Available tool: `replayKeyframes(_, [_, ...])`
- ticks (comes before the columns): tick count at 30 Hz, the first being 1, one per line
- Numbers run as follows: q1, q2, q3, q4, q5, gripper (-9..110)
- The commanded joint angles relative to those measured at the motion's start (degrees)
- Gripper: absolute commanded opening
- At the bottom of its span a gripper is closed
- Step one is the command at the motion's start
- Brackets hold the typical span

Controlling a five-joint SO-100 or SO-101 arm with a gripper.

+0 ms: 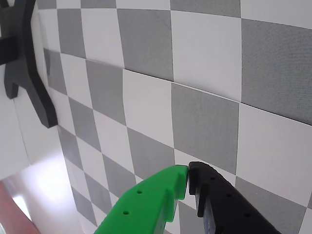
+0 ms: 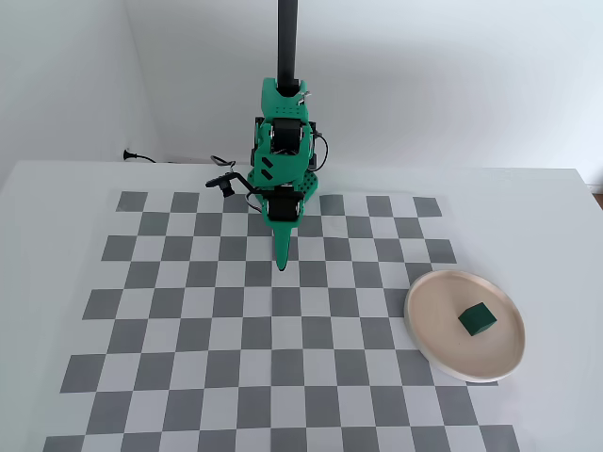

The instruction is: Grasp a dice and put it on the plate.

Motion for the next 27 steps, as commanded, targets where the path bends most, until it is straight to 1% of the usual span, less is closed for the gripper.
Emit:
replayKeyframes(1, [-0.4,0.6,-1.1,0.1,-0.5,-4])
replayKeyframes(15, [-0.6,0.6,-1.1,0.1,-0.8,-4])
replayKeyframes(19, [-1.1,0.6,-1.1,0.1,-1.4,-2])
replayKeyframes(20, [-1.2,0.6,-1.1,-0.1,-1.2,-4])
replayKeyframes(24, [-1.3,0.6,-1.1,0.1,-1.0,-4])
replayKeyframes(27, [-1.7,0.6,-1.1,-0.2,-4.6,-4])
